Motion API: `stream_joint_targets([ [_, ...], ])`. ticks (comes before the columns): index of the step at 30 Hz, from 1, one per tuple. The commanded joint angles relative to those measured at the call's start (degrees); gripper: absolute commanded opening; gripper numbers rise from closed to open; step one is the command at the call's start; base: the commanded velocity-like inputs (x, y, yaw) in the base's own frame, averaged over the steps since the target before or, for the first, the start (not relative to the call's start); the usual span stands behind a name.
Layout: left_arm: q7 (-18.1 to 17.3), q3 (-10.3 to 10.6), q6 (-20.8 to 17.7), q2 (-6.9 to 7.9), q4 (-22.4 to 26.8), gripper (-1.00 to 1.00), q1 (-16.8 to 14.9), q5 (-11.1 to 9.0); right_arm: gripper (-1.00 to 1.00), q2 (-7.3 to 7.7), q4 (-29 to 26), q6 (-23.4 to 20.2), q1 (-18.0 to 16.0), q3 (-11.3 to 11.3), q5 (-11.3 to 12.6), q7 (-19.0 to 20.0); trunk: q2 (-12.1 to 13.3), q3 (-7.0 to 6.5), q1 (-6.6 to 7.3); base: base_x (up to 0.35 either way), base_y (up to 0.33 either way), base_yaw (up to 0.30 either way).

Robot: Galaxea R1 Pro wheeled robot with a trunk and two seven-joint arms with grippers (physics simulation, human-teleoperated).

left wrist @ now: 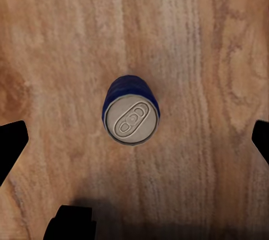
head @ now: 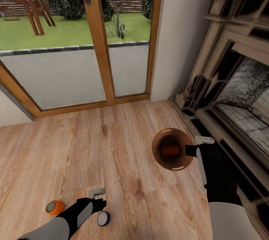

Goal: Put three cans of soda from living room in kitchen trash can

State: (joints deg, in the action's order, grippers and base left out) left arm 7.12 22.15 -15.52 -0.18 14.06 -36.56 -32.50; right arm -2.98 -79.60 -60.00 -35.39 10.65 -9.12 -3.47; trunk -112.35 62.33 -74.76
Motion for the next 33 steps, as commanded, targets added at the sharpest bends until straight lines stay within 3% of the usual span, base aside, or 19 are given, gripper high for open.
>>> stream_joint_targets([
  [1,0.0,0.0,0.2,-0.02,0.0,1.00,0.0,0.0,-1.00,0.00,0.0,0.0,0.0,0.0,0.5,0.2,-0.4,0.18,-0.22,0.000,0.000,0.000],
  [33,0.0,0.0,0.4,-0.08,0.0,1.00,0.0,0.2,-1.00,-0.16,-0.6,0.0,0.0,-0.3,0.3,0.2,-13.3,5.92,-7.25,0.000,0.000,0.000],
])
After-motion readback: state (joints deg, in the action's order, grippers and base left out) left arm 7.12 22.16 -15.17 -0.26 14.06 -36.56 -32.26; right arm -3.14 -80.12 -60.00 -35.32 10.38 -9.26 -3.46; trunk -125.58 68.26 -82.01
